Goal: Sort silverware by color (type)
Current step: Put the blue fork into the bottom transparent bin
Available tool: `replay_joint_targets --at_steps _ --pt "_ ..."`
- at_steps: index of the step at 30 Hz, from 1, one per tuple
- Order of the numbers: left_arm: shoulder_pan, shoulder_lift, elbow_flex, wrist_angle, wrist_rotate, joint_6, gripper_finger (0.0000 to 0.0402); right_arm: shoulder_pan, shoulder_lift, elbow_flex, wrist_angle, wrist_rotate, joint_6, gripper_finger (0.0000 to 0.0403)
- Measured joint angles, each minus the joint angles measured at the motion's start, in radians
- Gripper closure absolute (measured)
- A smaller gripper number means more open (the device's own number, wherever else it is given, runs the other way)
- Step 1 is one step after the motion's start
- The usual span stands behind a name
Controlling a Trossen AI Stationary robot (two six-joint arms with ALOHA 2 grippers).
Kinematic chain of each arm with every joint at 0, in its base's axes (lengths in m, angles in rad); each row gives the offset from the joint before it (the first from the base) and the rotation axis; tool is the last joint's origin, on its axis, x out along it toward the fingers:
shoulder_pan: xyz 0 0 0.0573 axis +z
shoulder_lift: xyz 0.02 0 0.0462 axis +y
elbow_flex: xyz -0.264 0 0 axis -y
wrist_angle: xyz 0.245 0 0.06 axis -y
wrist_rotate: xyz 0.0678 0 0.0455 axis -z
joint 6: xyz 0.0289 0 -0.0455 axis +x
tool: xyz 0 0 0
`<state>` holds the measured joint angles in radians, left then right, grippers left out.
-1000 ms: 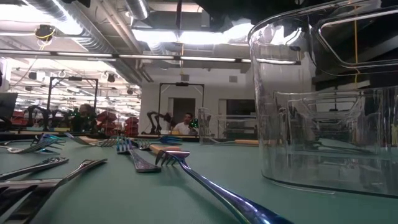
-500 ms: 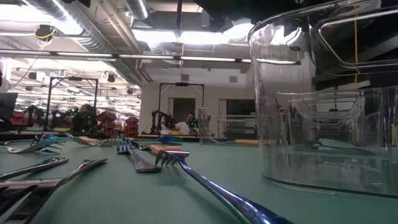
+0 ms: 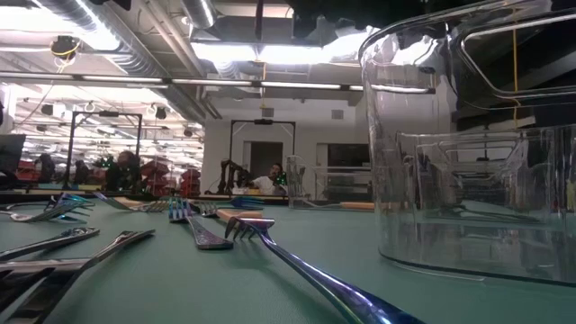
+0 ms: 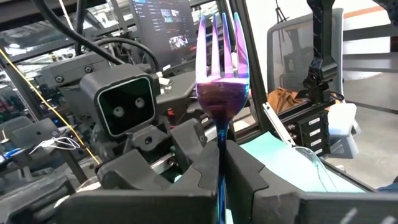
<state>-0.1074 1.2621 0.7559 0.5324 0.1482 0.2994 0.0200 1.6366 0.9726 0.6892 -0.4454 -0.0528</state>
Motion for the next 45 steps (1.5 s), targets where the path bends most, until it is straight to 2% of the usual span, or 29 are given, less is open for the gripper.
replay_joint_targets --at_steps 11,20,24,34,39,45 --pt "0.000 0.000 0.000 0.001 -0.005 0.000 0.0396 0.000 0.006 -0.001 0.003 0.000 -0.003 0.0329" --pt "0.006 0.000 0.000 0.000 -0.002 -0.004 0.0396 0.000 0.006 -0.002 0.003 -0.002 -0.009 0.0397" --pt "0.012 0.000 0.000 -0.001 -0.001 -0.004 0.0392 -0.001 0.006 -0.002 0.003 -0.001 -0.008 0.0393" --pt "0.014 0.000 0.000 -0.001 -0.026 0.002 0.0353 0.000 0.006 -0.002 -0.004 -0.003 0.028 0.0402" --pt "0.014 0.000 0.000 0.000 -0.070 0.001 0.0342 -0.001 0.006 -0.002 -0.005 -0.002 0.048 0.0403" --pt "0.014 0.000 0.000 -0.001 -0.073 0.000 0.0332 0.000 0.006 -0.002 -0.008 0.036 0.050 0.0403"
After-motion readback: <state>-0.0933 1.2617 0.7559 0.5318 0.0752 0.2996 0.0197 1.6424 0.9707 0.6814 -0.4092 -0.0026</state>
